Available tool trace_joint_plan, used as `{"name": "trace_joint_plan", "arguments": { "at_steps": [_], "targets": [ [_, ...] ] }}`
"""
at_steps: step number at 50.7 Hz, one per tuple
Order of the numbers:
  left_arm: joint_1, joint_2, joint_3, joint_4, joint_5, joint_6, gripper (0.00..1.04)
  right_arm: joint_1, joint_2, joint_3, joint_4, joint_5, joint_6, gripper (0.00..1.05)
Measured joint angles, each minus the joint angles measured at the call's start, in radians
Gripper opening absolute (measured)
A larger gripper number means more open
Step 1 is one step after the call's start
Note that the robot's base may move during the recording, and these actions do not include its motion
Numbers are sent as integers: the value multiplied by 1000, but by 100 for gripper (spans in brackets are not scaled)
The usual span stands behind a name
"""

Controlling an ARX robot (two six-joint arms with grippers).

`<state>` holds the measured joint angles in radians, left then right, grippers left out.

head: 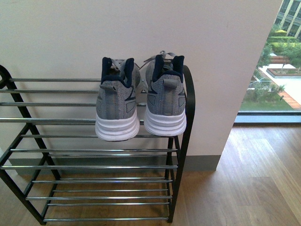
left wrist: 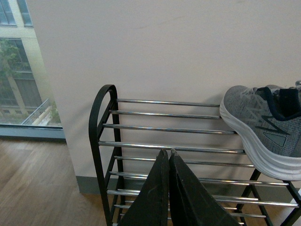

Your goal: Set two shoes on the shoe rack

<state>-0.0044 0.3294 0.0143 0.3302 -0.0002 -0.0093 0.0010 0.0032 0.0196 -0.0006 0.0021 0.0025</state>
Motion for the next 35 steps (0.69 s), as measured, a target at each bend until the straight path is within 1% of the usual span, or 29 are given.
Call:
{"name": "trace_joint_plan", "arguments": {
  "at_steps": [23,26,27,35],
  "targets": [
    [0,-153,0,-153,0,0,1,0,0,0,0,0,0,95],
    [0,-253,0,-288,0,0,1,0,0,0,0,0,0,95],
    [0,-275,0,-309,0,0,1,0,0,0,0,0,0,95],
    [1,-312,0,-331,0,1,1,0,0,0,0,-1,0,95]
  ]
}}
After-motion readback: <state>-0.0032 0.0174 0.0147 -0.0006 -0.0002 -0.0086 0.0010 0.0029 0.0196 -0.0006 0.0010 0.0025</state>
